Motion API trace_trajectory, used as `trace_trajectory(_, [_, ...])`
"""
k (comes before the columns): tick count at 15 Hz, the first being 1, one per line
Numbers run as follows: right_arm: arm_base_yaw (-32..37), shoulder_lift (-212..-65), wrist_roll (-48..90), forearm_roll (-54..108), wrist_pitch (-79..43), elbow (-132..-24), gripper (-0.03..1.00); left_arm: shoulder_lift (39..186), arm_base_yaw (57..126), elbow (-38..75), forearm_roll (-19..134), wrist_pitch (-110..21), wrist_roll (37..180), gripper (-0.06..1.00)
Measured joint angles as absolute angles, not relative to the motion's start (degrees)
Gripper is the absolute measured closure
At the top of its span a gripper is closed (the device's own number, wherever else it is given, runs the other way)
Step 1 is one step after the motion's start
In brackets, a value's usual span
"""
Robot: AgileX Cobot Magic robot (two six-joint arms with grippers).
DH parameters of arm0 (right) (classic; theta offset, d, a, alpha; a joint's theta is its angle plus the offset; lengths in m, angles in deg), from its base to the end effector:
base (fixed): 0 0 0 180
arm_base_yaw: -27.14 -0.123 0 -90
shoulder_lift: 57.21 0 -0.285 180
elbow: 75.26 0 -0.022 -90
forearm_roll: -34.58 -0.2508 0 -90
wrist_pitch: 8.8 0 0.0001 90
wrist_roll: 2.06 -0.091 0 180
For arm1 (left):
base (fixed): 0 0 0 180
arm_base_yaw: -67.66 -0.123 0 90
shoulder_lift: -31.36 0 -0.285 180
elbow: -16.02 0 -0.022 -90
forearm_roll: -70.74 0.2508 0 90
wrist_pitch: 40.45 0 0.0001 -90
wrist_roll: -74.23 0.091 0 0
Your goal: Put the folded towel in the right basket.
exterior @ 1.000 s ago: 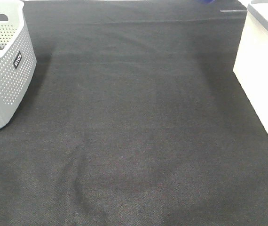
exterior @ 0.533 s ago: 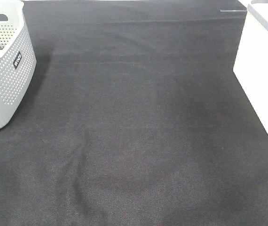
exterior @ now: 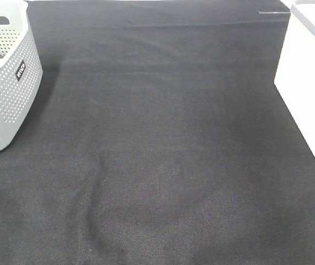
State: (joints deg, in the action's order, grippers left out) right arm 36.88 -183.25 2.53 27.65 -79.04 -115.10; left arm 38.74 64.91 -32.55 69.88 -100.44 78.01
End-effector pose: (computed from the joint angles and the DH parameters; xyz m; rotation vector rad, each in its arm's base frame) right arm 0.4479 -0.0664 0.3092 0.1454 2.7136 0.0945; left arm -0.0053 -0.0014 0.2784 0.0188 2.0238 0.0542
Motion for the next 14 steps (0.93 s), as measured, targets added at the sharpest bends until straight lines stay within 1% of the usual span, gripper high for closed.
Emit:
trace_trajectory(2, [35.68, -183.20, 2.47, 27.94, -79.04, -115.10, 0.00, 38.74, 64.91, -32.55, 69.88, -100.44, 78.01, -0.05])
trace_trajectory(5, [34.42, -180.33, 1.15, 27.94, -78.93, -115.10, 0.00, 38.74, 64.91, -32.55, 69.88, -100.44, 78.01, -0.05])
trace_trajectory(6, [32.99, -178.90, 0.98, 27.82, -78.87, -115.10, 0.00, 38.74, 64.91, -32.55, 69.88, -100.44, 78.01, -0.05])
trace_trajectory(7, [29.49, -176.20, 0.46, 27.65, -78.87, -115.10, 0.00, 38.74, 64.91, -32.55, 69.77, -100.44, 78.01, -0.05])
trace_trajectory(8, [29.49, -176.20, 0.46, 27.65, -78.87, -115.10, 0.00, 38.74, 64.91, -32.55, 69.77, -100.44, 78.01, -0.05])
trace_trajectory(11, [22.10, -172.60, -0.34, 27.25, -78.87, -115.04, 0.00, 38.74, 64.91, -32.55, 69.60, -100.44, 78.01, -0.05])
trace_trajectory(13, [20.90, -169.21, -0.97, 27.94, -78.81, -112.18, 0.00, 38.74, 64.91, -32.55, 69.60, -100.44, 78.01, -0.05])
trace_trajectory(14, [21.01, -163.94, -3.89, 30.80, -78.70, -106.68, 0.00, 38.74, 64.91, -32.55, 69.60, -100.44, 78.01, -0.05])
